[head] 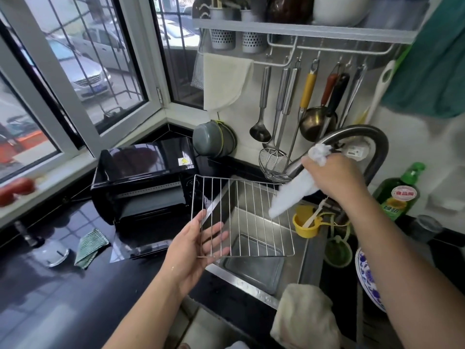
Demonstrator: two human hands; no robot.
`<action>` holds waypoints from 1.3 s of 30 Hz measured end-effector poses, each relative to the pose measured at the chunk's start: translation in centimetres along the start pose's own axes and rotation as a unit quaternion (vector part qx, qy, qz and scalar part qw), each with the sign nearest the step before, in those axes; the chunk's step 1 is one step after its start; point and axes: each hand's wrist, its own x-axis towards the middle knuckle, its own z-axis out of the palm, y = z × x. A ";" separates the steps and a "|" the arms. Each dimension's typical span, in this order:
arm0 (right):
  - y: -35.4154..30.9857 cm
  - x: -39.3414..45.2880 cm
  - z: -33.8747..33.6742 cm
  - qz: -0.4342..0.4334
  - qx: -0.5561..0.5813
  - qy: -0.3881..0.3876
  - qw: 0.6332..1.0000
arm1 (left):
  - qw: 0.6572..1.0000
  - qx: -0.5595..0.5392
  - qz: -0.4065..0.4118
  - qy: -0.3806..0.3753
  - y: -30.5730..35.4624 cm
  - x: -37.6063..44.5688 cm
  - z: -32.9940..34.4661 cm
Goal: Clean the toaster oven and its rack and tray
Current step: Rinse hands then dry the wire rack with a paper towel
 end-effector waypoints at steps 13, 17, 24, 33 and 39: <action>-1.6 4.1 -4.1 0.024 0.294 -0.416 0.860 | 0.997 -0.018 -0.069 -0.012 -1.6 1.0 0.4; -2.1 3.6 -2.3 0.038 0.177 -0.383 0.906 | 0.996 -0.034 -0.082 -0.015 -2.0 1.1 0.6; -0.2 2.2 -0.6 -0.049 0.213 -0.424 0.879 | 0.995 -0.043 -0.087 -0.013 -2.1 0.9 0.2; -3.2 3.0 -4.3 -0.328 -0.021 0.003 0.945 | 0.994 -0.040 -0.099 -0.028 -2.2 1.0 1.2; -2.7 -2.8 -1.1 -0.561 -0.207 0.014 0.801 | 0.992 -0.074 -0.096 -0.025 -2.3 1.1 1.8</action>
